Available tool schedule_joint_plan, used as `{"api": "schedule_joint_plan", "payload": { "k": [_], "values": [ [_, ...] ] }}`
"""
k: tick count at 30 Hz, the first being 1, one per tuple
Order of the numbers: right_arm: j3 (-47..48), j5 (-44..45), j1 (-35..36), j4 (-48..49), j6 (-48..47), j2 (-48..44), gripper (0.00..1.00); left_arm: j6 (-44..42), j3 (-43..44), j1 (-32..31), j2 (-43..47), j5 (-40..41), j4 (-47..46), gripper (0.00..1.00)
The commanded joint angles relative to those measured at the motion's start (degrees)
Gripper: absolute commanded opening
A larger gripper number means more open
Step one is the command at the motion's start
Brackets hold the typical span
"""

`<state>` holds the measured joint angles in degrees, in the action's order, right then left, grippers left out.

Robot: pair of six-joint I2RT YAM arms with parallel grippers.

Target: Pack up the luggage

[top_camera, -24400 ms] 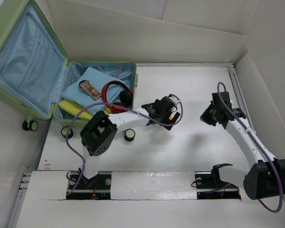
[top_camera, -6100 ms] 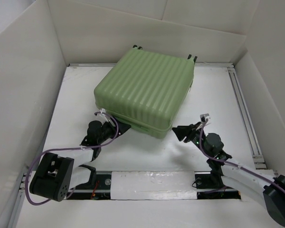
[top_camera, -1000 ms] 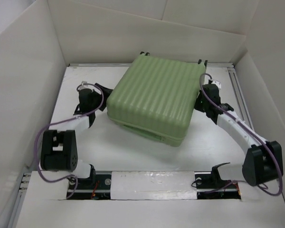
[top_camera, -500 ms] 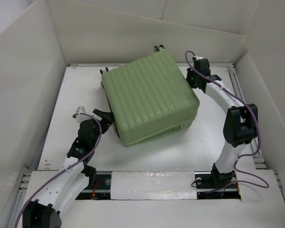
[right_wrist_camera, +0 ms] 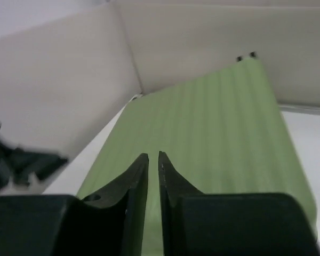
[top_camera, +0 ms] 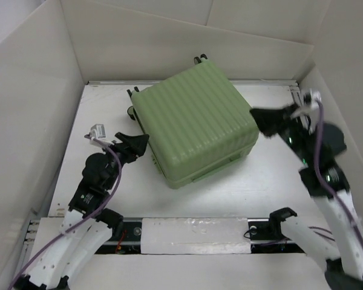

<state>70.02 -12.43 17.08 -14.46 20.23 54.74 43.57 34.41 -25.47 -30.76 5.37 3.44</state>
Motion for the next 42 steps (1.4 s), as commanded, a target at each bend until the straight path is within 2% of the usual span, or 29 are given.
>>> {"api": "schedule_joint_plan", "payload": {
  "k": [1, 2, 3, 4, 5, 7, 8, 10, 12, 14, 19, 23, 27, 31, 35, 39, 42],
  "values": [
    [-22.86, -3.92, 3.3, 4.68, 4.89, -12.68, 0.16, 1.5, -4.41, -0.28, 2.9, -0.62, -3.71, 0.63],
    [-27.61, -2.36, 6.01, 6.7, 7.78, -20.47, 0.1, 2.56, -6.36, 0.24, 2.9, -0.62, -3.1, 0.54],
    [-31.83, -0.6, 7.25, 6.72, 9.46, -23.94, 0.05, 3.53, -8.29, 0.25, 3.42, -0.62, -3.09, 0.5],
    [-38.75, 3.42, 8.31, 6.72, 10.78, -26.94, 0.02, 4.41, -10.14, 0.77, 3.43, -1.32, -4.05, 0.49],
    [-41.51, 4.94, 9.1, 6.72, 11.75, -31.93, 0.0, 5.2, -13.55, 0.78, 4.56, -1.32, -4.58, 0.49],
    [-46.18, 10.19, 10.43, 6.72, 14.48, -35.48, 0.01, 6.44, -16.21, 0.78, 6.84, -1.32, -5.9, 0.49],
    [-49.07, 11.79, 11.12, 6.03, 15.01, -36.36, 0.1, 7.22, -17.79, 0.78, 6.86, -1.84, -6.43, 0.49],
    [-50.67, 14.08, 11.13, 5.49, 15.8, -35.85, 0.25, 7.23, -18.67, 0.78, 5.73, -3.94, -7.74, 0.49],
    [-51.91, 16.11, 11.13, 7.42, 15.81, -32.36, 0.35, 7.23, -19.38, 1.3, 3.88, -5.45, -8.45, 0.49],
    [-51.91, 20.83, 11.13, 8.04, 17.04, -29.18, 0.35, 6.71, -19.91, 1.3, 1.34, -7.03, -9.59, 0.51],
    [-48.76, 23.58, 9.38, 13.22, 13.18, -20.05, 0.37, 6.7, -21.14, 2.62, -1.22, -9.85, -13.63, 0.57],
    [-48.05, 21.31, 7.7, 16.99, 10.45, -15.64, 0.37, 5.65, -20.53, 2.62, -5.0, -11.08, -13.64, 0.57],
    [-47.52, 19.98, 5.6, 20.08, 9.74, -12.12, 0.38, 6.17, -22.37, 2.62, -6.85, -11.08, -16.79, 0.52],
    [-46.12, 15.69, 2.53, 23.94, 7.11, -7.29, 0.4, 6.79, -22.9, 2.62, -10.53, -11.08, -19.35, 0.49],
    [-44.71, 7.62, 1.9, 27.72, 3.6, -2.19, 0.41, 6.79, -22.37, 2.62, -13.79, -11.08, -21.46, 0.44],
    [-42.07, 2.16, 1.38, 29.4, 0.08, 1.06, 0.42, 6.79, -23.08, 2.62, -14.32, -9.77, -22.16, 0.38],
    [-41.37, 0.92, 1.9, 30.01, -2.21, 1.07, 0.39, 6.26, -24.22, 2.62, -13.01, -7.75, -21.64, 0.36]
  ]
}}
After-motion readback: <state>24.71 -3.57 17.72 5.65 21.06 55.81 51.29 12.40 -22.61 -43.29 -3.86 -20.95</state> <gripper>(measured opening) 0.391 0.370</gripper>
